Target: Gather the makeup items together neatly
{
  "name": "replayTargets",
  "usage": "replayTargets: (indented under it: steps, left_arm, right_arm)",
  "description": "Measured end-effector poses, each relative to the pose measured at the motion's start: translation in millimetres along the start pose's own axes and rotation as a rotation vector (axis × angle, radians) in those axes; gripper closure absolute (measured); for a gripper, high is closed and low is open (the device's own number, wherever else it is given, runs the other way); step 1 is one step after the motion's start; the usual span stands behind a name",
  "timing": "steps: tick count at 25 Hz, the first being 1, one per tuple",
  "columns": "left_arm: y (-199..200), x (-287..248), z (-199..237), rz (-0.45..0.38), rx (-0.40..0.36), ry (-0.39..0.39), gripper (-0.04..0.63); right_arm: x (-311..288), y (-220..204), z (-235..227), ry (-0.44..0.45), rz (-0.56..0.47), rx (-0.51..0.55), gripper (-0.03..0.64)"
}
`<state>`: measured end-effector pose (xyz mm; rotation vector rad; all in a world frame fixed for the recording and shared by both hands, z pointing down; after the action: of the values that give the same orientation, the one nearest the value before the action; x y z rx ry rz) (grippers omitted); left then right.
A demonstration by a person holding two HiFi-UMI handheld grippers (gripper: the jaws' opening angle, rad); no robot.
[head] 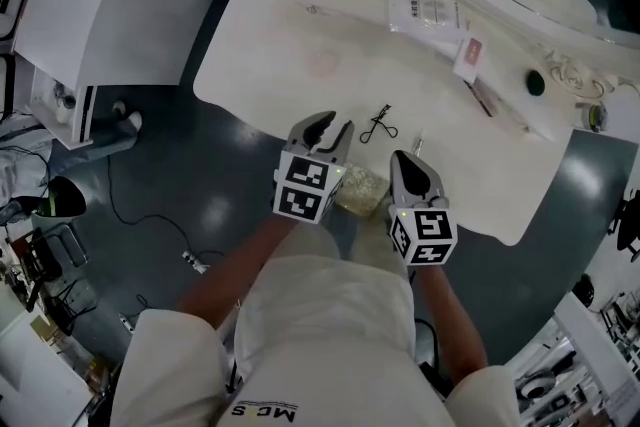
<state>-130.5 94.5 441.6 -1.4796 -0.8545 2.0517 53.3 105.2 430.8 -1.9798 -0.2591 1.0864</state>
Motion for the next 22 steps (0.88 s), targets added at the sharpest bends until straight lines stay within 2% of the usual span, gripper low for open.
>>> replayTargets:
  steps: [11, 18, 22]
  left_arm:
    - [25.1, -16.2, 26.1, 0.03, -0.057, -0.004, 0.38]
    - [33.2, -32.0, 43.7, 0.066, -0.124, -0.02, 0.298]
    - [36.8, -39.0, 55.4, 0.084, -0.137, -0.002, 0.293]
  right_arm:
    - [-14.5, 15.0, -3.6, 0.021, -0.004, 0.002, 0.614]
    - [-26.3, 25.5, -3.7, 0.014, -0.015, -0.013, 0.615]
    - [-29.2, 30.0, -1.0, 0.019, -0.015, -0.016, 0.615]
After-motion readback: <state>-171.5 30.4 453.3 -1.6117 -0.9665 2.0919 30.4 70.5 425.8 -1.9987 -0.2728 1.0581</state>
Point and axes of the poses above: the fingertips, and each gripper's own axes: x backward along the fingers, z to its left, y out of its top, the point moved 8 cm from there along x, backward along the fingers, and after that the axes turned 2 degrees about -z, right-handed, at the moved point
